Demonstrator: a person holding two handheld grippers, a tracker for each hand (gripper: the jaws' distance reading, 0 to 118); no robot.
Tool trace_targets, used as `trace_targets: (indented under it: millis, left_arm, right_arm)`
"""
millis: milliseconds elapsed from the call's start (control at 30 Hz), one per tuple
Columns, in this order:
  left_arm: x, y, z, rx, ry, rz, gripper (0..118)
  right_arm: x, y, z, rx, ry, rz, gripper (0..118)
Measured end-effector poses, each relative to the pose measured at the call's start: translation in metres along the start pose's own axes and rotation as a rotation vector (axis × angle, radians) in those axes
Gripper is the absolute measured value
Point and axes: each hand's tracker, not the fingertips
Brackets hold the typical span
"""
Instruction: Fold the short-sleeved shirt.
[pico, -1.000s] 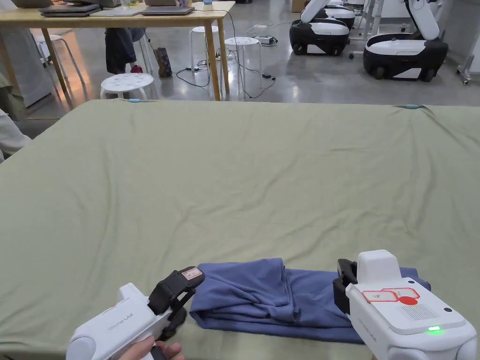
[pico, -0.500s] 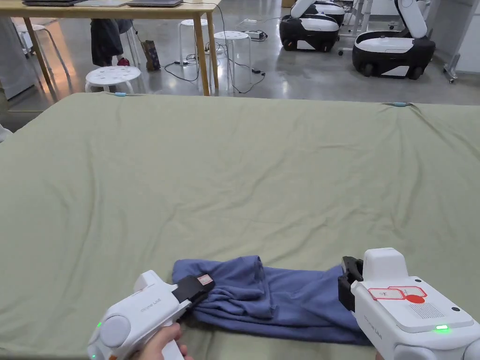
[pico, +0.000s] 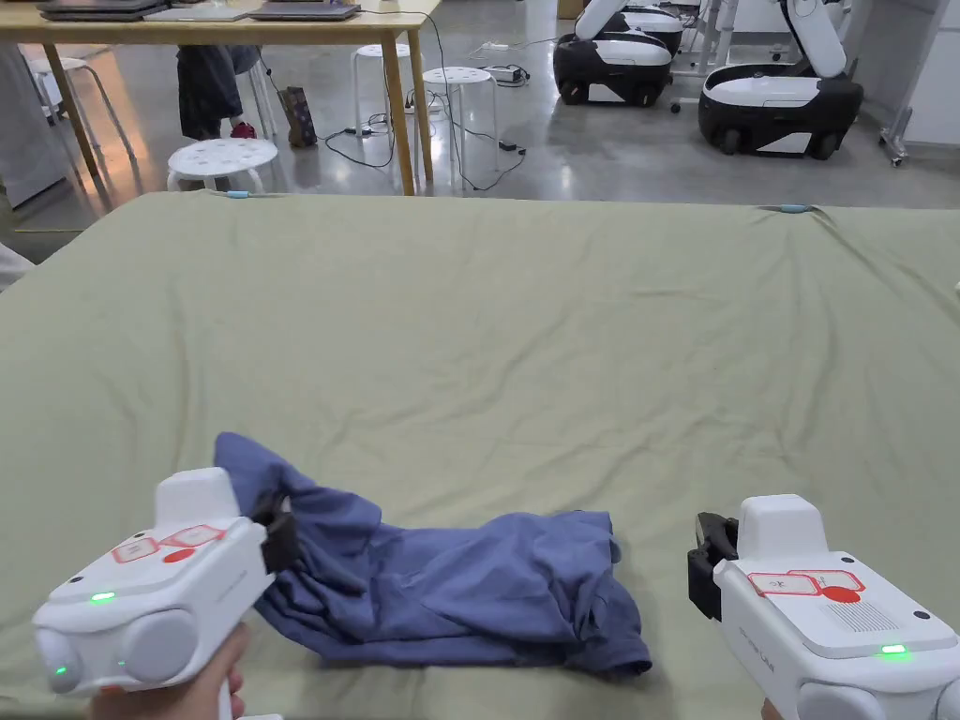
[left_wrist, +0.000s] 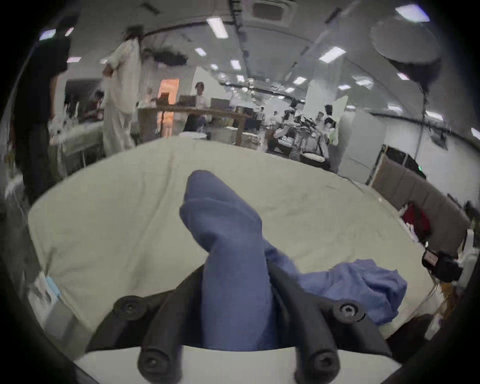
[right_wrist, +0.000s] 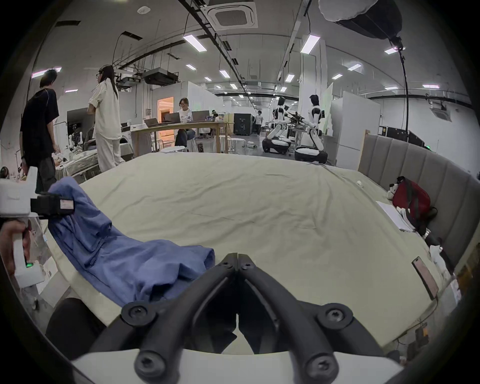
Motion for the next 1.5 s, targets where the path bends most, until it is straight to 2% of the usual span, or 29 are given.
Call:
trace_targets:
  millis: [167,267,433,500,533,600,700,733,833,933,1000,1033,1067,1100,1133,1200,1333,1500]
  left_arm:
    - [0.103,-0.008,-0.015,-0.027,-0.074,-0.287,13]
    - [0.164,-0.03,-0.024,-0.099,-0.124,-0.376,13]
    - [0.225,-0.082,-0.056,-0.191,-0.052,-0.601,12]
    - [0.234,-0.086,-0.055,-0.198,-0.012,-0.63,15]
    - [0.235,-0.087,-0.056,-0.184,0.0,-0.622,20]
    - [0.231,-0.077,-0.049,-0.162,-0.013,-0.6,56]
    - [0.215,-0.05,-0.026,-0.084,-0.165,-0.456,75]
    - [0.205,-0.038,-0.016,-0.065,-0.241,-0.378,80]
    - [0.169,-0.014,-0.002,-0.062,-0.3,-0.154,82]
    - [0.13,-0.007,-0.005,-0.069,-0.283,0.011,82]
    - [0.109,-0.007,-0.015,-0.121,-0.291,0.143,75]
    - [0.105,-0.008,-0.019,-0.144,-0.312,0.187,60]
    - [0.099,-0.011,-0.024,-0.166,-0.345,0.233,31]
    - [0.098,-0.014,-0.028,-0.191,-0.346,0.259,20]
    - [0.1,-0.019,-0.03,-0.218,-0.328,0.257,18]
    - [0.111,-0.025,-0.029,-0.245,-0.375,0.237,4]
    - [0.14,-0.05,-0.038,-0.338,-0.504,0.255,0]
    - [0.182,-0.065,-0.044,-0.398,-0.526,0.185,0]
  right_arm:
    - [0.018,-0.004,0.007,-0.003,-0.029,-0.014,0]
    - [0.029,-0.006,0.013,-0.008,-0.044,-0.025,0]
    - [0.046,-0.012,0.01,-0.019,-0.033,-0.048,0]
    - [0.045,-0.012,0.01,-0.026,-0.018,-0.047,0]
    - [0.043,-0.012,0.009,-0.037,-0.008,-0.047,0]
    - [0.042,-0.013,0.008,-0.045,-0.005,-0.038,0]
    - [0.038,-0.013,0.005,-0.054,0.004,-0.028,0]
    - [0.037,-0.013,0.004,-0.055,0.01,-0.03,0]
    - [0.033,-0.012,0.002,-0.055,0.017,-0.029,0]
    - [0.028,-0.012,0.001,-0.061,0.03,-0.033,0]
    - [0.023,-0.012,0.0,-0.065,0.03,-0.022,0]
    - [0.023,-0.011,-0.001,-0.066,0.03,-0.021,0]
    - [0.022,-0.012,-0.001,-0.067,0.032,-0.022,0]
    - [0.021,-0.011,-0.001,-0.068,0.035,-0.022,0]
    - [0.021,-0.011,-0.002,-0.067,0.034,-0.021,0]
    - [0.021,-0.011,-0.003,-0.068,0.029,-0.019,0]
    - [0.023,-0.01,-0.002,-0.071,0.022,-0.015,0]
    - [0.03,-0.012,-0.001,-0.077,0.012,-0.02,0]
